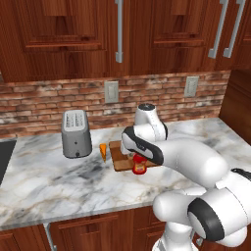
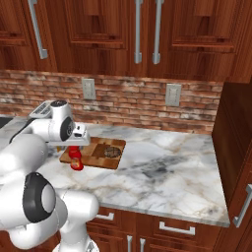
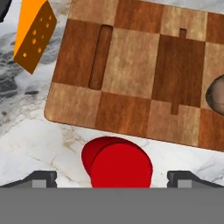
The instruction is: Retrieve the reheated potato from the microwave, then place the potato, cheese, and condiment on the cutting board.
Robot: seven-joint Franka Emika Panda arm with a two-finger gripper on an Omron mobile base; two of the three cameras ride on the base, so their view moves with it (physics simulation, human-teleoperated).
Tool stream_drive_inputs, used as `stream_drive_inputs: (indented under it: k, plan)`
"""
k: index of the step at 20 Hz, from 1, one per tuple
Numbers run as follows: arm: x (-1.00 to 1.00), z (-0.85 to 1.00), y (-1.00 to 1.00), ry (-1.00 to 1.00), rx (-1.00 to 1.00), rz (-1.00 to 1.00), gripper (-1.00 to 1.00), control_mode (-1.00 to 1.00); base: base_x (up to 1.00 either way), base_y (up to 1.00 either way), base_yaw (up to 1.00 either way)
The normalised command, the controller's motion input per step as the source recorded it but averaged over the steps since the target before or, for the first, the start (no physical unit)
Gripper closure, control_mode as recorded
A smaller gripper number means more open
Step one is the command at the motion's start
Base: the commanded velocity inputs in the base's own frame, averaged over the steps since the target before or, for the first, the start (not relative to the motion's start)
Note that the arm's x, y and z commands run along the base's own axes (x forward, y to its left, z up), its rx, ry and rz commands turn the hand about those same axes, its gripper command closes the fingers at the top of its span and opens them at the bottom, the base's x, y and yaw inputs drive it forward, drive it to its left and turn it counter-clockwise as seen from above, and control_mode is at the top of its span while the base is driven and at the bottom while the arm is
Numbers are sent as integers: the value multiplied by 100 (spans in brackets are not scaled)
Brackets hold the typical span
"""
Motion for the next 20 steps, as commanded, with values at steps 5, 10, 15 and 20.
stream_drive_inputs:
  k: [5, 10, 15, 20]
  plan:
    - [12, -9, -1, 0, -1, 1, -100, -100, 0, 0, 0]
    - [0, -1, 0, 0, 0, 0, -100, -100, 0, 0, 0]
    - [0, 0, -1, 0, 0, 0, -100, -100, 0, 0, 0]
    - [0, -3, -6, 0, 0, 0, -100, -100, 0, 0, 0]
